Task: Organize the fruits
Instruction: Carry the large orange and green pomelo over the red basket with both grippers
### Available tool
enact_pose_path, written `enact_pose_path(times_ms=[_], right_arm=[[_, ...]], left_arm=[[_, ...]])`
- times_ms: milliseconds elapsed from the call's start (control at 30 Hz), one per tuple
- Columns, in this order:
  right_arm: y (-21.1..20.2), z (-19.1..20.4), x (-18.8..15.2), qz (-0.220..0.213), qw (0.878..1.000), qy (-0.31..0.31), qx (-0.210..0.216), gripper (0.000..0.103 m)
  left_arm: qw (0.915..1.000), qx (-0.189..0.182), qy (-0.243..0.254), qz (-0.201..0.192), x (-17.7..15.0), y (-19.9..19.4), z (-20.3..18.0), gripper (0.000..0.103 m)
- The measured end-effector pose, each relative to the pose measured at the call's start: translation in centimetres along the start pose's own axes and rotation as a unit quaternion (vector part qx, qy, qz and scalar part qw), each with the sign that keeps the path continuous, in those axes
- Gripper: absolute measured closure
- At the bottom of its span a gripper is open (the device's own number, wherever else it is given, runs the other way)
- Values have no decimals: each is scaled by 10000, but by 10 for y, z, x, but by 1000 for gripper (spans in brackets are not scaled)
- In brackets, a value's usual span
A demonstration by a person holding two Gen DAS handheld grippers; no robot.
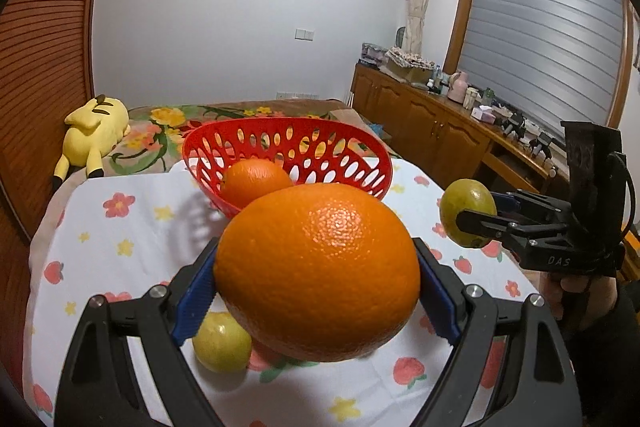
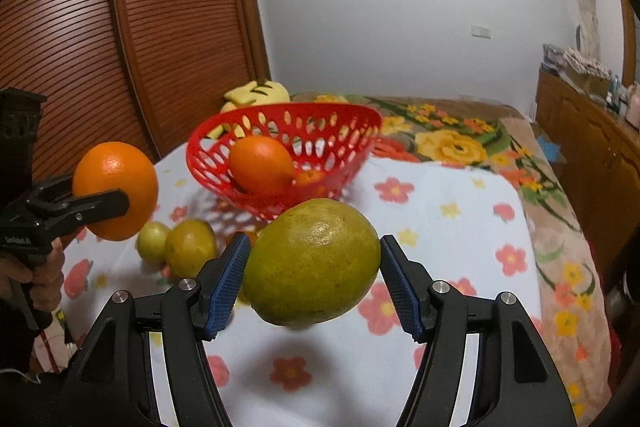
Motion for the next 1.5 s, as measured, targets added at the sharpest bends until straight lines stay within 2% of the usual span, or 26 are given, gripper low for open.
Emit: enact_pose_path(times_ms=[267,433,700,1100,1500], right_arm=[[9,1,27,-22,9998,-166,72,36],[23,-7,41,-31,9996,-171,220,36],[48,-16,58,68,9991,-348,225,36],[76,-30,67,187,9986,-393,292,36],[81,-34,66,183,9985,-377,338,36]], left_arm=[[9999,-6,136,-66,20,10,-4,15],[9997,-39,227,-16,35,33,-6,15],[9996,31,207,202,49,72,-1,15],[9984,142,323,433,54,102,-5,15],[9960,343,242,794,52,127,-3,14]])
Point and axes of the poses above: each gripper's, at about its wrist camera, not at the fingertips, and y roughly the way its jaws point, z to its left, x to its top, the point moved 1 cm from there along y, roughly the way its jaws point, and after that the axes turned 9 degrees about -y, right-handed, at the moved point
